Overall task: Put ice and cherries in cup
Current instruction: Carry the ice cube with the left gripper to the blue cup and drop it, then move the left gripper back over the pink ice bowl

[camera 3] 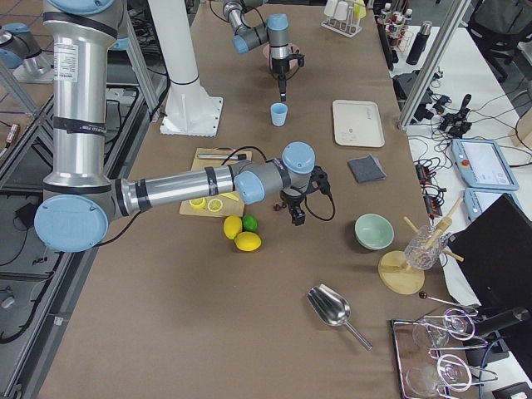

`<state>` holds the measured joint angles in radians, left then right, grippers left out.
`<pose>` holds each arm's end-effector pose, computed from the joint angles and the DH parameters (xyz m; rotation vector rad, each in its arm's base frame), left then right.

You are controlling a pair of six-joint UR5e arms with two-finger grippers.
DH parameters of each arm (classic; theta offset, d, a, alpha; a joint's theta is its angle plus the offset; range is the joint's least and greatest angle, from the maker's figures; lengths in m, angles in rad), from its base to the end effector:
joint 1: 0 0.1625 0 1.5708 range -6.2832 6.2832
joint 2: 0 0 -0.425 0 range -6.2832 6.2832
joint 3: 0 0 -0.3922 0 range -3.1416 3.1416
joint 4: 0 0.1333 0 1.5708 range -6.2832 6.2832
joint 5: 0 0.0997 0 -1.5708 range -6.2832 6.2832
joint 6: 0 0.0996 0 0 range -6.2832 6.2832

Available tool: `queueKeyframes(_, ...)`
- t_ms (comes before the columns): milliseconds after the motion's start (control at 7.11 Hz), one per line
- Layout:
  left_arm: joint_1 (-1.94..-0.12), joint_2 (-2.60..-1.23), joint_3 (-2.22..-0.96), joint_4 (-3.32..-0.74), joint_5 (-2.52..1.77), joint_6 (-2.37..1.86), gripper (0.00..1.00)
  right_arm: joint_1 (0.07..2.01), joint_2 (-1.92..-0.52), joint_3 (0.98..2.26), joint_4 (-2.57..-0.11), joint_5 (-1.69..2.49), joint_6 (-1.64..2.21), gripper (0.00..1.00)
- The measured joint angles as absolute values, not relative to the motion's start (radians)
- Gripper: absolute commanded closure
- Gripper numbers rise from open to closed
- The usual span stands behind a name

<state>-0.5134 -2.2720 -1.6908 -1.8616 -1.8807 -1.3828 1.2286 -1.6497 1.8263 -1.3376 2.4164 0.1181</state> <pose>0.5336 -0.4190 0.1528 0.1184 1.1300 -0.1174 -0.1025 -0.4628 0.5381 0.1856 -0.9040 -0.3812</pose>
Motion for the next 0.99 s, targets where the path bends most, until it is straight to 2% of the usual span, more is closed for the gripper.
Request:
queueKeyframes(281,-0.587,-2.130,-1.800,-1.855,-1.950,-1.271,0.05,1.225,-1.651,1.827,-1.337,2.415,0.118,0.00)
queueKeyframes(422,-0.628,-2.010,-1.877,-1.854,-1.987,-1.182,0.08,1.224,-1.652,1.828,-1.337,2.416,0.118,0.00)
queueKeyframes(704,-0.728,-1.725,-1.998,-1.930,-2.078,-1.078,0.07,1.222,-1.670,1.830,-1.296,2.415,0.127,0.00)
queueKeyframes(985,-0.774,-1.498,-1.998,-2.152,-2.122,-1.101,0.07,1.216,-1.693,1.830,-1.242,2.413,0.156,0.00)
